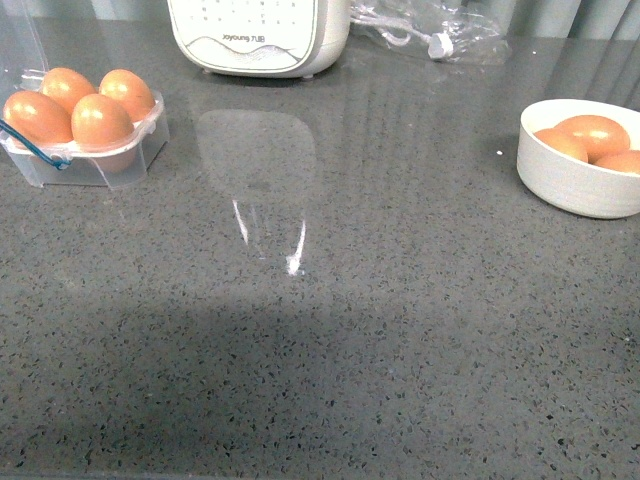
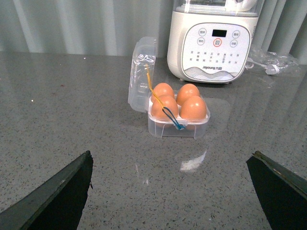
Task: Put egg into box
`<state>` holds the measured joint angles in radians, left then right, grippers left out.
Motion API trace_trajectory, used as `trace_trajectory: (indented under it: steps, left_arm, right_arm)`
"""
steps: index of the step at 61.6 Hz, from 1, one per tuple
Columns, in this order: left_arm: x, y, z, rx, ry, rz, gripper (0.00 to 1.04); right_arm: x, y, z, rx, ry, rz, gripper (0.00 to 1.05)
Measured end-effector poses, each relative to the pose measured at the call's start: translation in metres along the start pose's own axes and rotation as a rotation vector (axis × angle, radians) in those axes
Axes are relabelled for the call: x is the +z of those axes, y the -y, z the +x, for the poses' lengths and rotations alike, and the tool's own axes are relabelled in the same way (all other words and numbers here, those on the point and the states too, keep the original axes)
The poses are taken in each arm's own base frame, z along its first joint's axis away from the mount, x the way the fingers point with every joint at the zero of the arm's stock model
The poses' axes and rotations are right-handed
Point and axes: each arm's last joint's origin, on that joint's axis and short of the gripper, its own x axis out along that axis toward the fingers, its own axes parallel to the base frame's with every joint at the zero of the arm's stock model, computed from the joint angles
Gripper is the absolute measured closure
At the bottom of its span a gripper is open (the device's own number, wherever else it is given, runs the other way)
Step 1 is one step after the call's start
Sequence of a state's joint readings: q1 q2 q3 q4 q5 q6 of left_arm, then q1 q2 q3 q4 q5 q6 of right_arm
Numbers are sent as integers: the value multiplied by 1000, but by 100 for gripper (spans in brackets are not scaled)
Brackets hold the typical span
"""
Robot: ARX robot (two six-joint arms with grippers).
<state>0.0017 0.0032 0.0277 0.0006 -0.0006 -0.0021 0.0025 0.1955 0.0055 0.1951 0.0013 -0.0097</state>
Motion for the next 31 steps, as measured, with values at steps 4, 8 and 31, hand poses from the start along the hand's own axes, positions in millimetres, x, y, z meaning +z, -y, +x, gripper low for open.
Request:
trace_trajectory:
  steps: [4,8,31]
  left_arm:
    - [0,0,0,0,0,0,7]
    - [0,0,0,0,0,0,7]
    - [0,0,0,0,0,0,7]
  right_arm:
    - [0,0,-1,0,2,0,102]
    - [-4,0,-8,1,-28,-1,102]
    - [-3,0,-12,0,-3,0,97]
